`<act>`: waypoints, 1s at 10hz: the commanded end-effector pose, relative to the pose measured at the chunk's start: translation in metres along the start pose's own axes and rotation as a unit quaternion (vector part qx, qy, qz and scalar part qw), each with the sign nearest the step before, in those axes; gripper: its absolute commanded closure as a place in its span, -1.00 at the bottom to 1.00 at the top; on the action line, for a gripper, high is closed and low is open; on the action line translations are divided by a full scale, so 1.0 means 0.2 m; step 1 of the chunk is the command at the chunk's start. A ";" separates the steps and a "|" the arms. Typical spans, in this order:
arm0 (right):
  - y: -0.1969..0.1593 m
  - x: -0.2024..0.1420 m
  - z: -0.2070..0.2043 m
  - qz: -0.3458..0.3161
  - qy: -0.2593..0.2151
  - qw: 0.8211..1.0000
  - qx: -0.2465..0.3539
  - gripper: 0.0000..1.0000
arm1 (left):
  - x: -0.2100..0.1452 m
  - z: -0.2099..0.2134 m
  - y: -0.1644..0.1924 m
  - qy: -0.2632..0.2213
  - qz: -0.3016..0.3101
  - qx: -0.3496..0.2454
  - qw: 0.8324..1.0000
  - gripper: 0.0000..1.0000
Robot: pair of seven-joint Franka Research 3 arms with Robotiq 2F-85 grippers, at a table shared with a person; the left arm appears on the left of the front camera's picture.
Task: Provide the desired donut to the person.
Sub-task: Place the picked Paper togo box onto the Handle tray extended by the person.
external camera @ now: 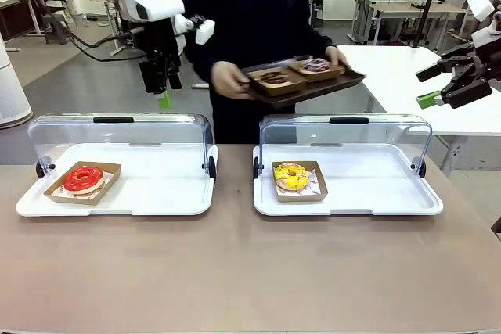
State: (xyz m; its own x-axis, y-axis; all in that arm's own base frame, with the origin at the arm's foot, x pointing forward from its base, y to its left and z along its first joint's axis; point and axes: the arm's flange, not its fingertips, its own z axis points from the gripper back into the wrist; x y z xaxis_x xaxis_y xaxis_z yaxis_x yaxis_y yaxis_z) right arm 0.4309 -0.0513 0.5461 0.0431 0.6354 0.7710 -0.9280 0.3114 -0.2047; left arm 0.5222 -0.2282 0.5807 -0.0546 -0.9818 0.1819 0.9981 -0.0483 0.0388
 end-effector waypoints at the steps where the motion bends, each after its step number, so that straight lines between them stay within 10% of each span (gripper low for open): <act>1: 0.00 -0.01 0.00 0.004 -0.002 1.000 0.003 -1.00 | -0.52 0.14 -0.38 -0.108 0.066 0.002 0.992 -1.00; 7: 0.00 -0.01 0.00 0.004 -0.002 1.000 0.003 -1.00 | -1.30 -0.03 -1.09 -0.298 0.164 0.091 0.936 -1.00; 10: 0.00 -0.01 0.00 0.004 -0.002 1.000 0.003 -1.00 | -1.45 -0.05 -1.14 -0.294 0.189 0.111 0.931 -1.00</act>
State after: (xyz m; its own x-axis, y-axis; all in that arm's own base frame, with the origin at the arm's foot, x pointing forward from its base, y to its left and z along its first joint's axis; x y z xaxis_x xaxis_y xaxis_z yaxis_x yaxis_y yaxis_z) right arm 0.4309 -0.0518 0.5459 0.0440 0.6355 0.7709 -0.9280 0.3118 -0.2040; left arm 0.3093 0.0624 0.5131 0.2492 -0.6457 0.7218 0.9238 0.3822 0.0231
